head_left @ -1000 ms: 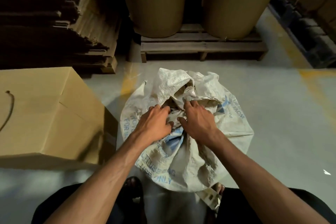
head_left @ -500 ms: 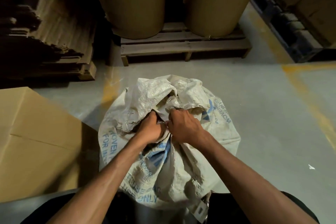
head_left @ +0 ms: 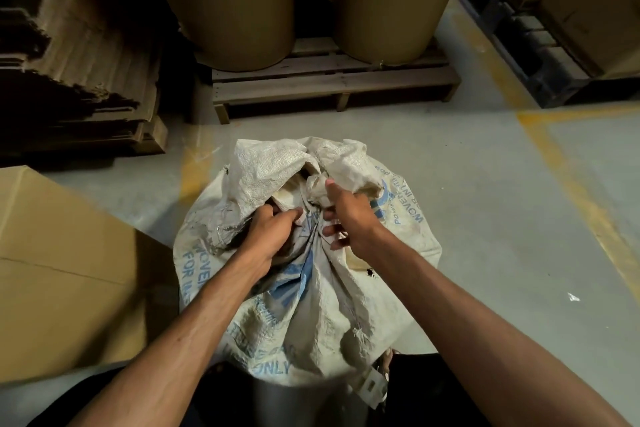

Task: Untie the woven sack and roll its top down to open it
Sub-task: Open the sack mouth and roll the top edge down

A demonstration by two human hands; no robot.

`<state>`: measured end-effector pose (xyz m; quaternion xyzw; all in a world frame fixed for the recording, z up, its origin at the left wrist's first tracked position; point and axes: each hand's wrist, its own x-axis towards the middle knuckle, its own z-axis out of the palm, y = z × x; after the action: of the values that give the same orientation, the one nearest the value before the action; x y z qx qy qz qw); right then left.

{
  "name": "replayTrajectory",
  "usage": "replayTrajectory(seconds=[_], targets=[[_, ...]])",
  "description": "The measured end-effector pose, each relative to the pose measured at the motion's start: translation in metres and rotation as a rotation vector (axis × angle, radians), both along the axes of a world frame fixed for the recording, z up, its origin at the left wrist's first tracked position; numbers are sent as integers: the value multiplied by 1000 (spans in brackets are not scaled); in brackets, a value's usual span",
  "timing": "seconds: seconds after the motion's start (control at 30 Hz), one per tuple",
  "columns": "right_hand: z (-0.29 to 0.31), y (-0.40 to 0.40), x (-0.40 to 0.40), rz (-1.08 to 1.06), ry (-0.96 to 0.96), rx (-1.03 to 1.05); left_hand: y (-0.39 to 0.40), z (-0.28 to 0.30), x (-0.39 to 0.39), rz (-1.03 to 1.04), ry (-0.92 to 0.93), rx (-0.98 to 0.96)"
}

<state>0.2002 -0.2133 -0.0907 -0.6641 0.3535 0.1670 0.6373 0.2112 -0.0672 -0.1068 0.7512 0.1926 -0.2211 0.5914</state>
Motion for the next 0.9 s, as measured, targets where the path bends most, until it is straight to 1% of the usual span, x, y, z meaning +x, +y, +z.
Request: replayTrajectory(seconds=[0.1, 0.27, 0.47, 0.57, 0.63, 0.77, 0.83, 0.9], targets=[[0, 3, -3, -124, -36, -15, 0, 3, -7, 0, 0, -7], [13, 3, -14, -78, -128, -25, 5, 11, -22, 15, -5, -11], [45, 4, -54, -54, -223, -4, 18, 39, -55, 20, -34, -37], [60, 6, -93, -71, -267, -2, 33, 48, -84, -17, -56, -31], [69, 12, -129, -63, -284, -40, 45, 55, -112, -81, -90, -39], [67, 24, -201, 10, -245, -101, 70, 62, -178, -226, -69, -82], [61, 30, -231, -10, -214, -107, 79, 65, -208, -301, -55, -71], [64, 42, -267, -27, -216, -142, 86, 63, -235, -276, -26, -103]])
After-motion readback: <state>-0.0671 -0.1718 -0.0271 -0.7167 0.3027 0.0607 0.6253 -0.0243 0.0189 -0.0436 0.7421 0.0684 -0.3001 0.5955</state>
